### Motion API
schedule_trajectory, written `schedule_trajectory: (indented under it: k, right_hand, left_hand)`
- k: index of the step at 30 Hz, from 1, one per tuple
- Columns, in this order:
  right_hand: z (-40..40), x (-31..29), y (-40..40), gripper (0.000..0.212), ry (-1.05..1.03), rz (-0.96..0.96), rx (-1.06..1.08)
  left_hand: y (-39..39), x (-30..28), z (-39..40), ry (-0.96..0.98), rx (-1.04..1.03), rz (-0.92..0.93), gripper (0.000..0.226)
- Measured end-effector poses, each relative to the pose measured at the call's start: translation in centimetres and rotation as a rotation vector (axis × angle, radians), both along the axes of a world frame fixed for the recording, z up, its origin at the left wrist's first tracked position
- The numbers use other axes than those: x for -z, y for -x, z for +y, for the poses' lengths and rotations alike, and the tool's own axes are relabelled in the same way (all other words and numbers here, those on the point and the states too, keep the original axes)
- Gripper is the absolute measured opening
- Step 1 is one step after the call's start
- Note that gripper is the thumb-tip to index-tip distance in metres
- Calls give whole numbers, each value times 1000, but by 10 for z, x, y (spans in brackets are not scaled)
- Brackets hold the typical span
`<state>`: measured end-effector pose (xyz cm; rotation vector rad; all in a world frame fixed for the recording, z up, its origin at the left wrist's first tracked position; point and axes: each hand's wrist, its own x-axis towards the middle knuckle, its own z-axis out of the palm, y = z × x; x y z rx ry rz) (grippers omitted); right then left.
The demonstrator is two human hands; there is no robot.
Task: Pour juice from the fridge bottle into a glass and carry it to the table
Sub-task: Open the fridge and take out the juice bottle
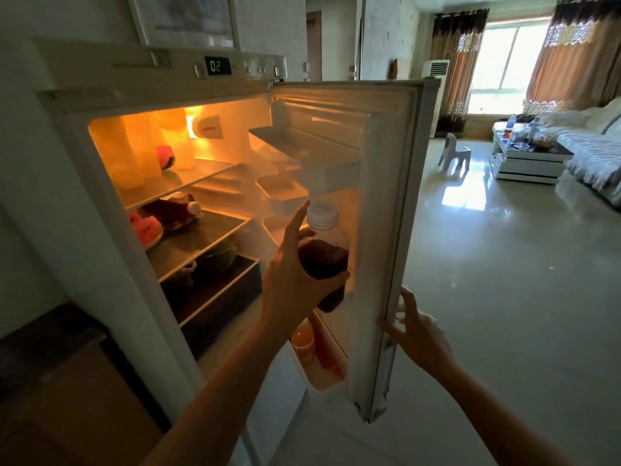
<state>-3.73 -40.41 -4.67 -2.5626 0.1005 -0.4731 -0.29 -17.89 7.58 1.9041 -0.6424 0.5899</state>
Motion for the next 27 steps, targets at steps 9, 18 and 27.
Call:
schedule_trajectory:
  k: [9, 18, 27]
  right_hand:
    - [-19, -49, 74, 76, 156, 75, 255]
    - [-29, -59, 169, 68, 211, 155, 399]
    - [-110, -65, 226, 67, 259, 190, 437]
  left_hand:
    - [38, -16, -19, 4, 218, -79, 107]
    - [84, -1, -69, 18, 505, -20, 105]
    - [100, 22, -164, -76, 526, 67, 117]
